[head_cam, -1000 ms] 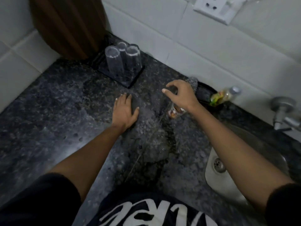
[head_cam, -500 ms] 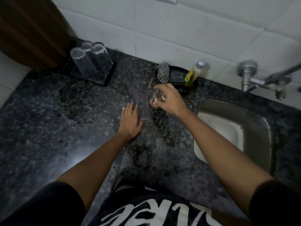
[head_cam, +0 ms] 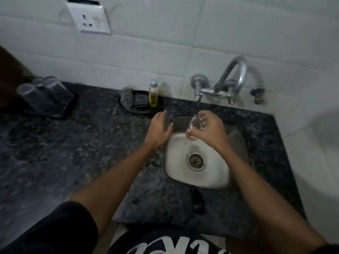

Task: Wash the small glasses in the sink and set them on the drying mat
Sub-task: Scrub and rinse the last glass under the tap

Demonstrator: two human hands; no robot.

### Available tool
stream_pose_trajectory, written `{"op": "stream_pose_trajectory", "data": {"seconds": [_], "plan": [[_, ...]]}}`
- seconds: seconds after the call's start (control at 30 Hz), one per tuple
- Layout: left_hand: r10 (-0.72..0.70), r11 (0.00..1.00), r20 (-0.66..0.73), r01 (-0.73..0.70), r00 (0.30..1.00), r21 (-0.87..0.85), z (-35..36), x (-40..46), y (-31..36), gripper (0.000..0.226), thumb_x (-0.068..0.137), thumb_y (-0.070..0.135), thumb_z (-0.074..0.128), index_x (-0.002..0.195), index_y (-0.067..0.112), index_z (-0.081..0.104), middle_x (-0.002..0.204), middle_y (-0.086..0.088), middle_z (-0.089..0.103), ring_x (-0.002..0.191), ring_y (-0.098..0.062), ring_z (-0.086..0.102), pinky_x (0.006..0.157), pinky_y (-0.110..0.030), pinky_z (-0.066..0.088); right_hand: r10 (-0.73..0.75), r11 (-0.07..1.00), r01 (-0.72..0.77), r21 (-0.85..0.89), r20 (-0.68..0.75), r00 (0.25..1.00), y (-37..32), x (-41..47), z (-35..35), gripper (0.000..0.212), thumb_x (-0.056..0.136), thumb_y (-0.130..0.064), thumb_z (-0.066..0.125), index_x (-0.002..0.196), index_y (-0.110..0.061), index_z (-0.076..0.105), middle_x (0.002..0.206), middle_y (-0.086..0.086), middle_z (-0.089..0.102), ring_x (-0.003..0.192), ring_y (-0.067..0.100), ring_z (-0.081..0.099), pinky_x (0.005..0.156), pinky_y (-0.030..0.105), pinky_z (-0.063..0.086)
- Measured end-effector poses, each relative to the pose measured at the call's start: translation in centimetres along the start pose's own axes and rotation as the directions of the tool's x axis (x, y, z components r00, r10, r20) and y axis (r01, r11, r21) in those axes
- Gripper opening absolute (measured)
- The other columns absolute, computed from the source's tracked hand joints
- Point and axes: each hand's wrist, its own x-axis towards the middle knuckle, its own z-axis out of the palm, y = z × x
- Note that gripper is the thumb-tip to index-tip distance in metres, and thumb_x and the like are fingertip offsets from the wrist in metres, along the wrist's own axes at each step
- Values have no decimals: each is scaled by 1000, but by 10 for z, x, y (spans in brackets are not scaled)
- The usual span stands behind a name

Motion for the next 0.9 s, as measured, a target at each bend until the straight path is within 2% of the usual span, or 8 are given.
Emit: {"op": "stream_pose_trajectory", "data": {"seconds": [0.17, 0.23, 0.33, 0.4, 0.5, 0.63, 0.8, 0.9], "plan": [[-86, 990, -43, 80, 995, -120, 42, 38, 74, 66, 102, 34, 69, 152, -3, 46, 152, -25, 54, 142, -36, 50, 115, -38, 38, -6, 1000, 8, 12, -101, 995, 32, 8, -60, 74, 63, -39, 98, 125, -13, 68, 115, 6, 71, 104, 23, 68, 94, 39, 55], [-119, 981, -47, 110, 992, -161, 54, 55, 97, 59, 101, 34, 70, 143, -4, 54, 138, -25, 64, 129, -37, 60, 100, -35, 45, -34, 999, 36, 8, -126, 991, 38, 15, -76, 69, 62, -43, 97, 119, -15, 69, 110, 3, 71, 99, 22, 68, 90, 41, 56], [-205, 961, -35, 194, 978, -198, 65, 88, 117, 42, 102, 37, 66, 120, 0, 63, 109, -20, 72, 105, -39, 68, 74, -32, 40, -71, 997, 70, -16, -114, 991, 40, 26, -91, 64, 62, -50, 93, 112, -20, 67, 105, -2, 70, 94, 18, 67, 85, 41, 58], [-245, 953, -43, 233, 968, -194, 69, 108, 123, 40, 105, 37, 60, 113, -2, 65, 106, -21, 72, 102, -39, 68, 71, -33, 38, -104, 994, 100, -38, -119, 988, 40, 34, -96, 64, 62, -54, 91, 112, -22, 66, 104, -5, 67, 93, 15, 65, 83, 42, 58], [-302, 940, -31, 292, 953, -179, 73, 123, 126, 41, 109, 30, 52, 110, -9, 67, 110, -28, 71, 103, -42, 68, 77, -40, 46, -136, 990, 130, -56, -116, 984, 38, 42, -101, 63, 65, -49, 92, 117, -22, 68, 107, -7, 67, 95, 14, 65, 85, 39, 58], [-427, 864, -60, 388, 902, -321, 78, 129, 112, 42, 107, 32, 53, 104, -7, 69, 100, -25, 73, 93, -39, 72, 77, -46, 59, -144, 989, 140, -45, -108, 984, 38, 46, -103, 66, 67, -43, 94, 122, -19, 67, 106, -9, 63, 97, 12, 61, 82, 30, 51], [-478, 779, -67, 388, 876, -492, 82, 126, 113, 28, 104, 23, 55, 88, 2, 66, 74, -13, 64, 68, -26, 62, 58, -32, 47, -131, 991, 126, -54, -97, 987, 43, 49, -103, 72, 66, -42, 96, 126, -17, 66, 114, -2, 69, 101, 15, 64, 86, 32, 54], [-484, 726, -34, 379, 875, -573, 83, 125, 111, 27, 106, 20, 56, 83, 7, 62, 68, -7, 59, 61, -21, 57, 50, -28, 43, -129, 991, 126, -43, -82, 988, 41, 49, -105, 65, 67, -39, 96, 119, -15, 67, 104, -5, 66, 93, 14, 63, 82, 34, 55]]}}
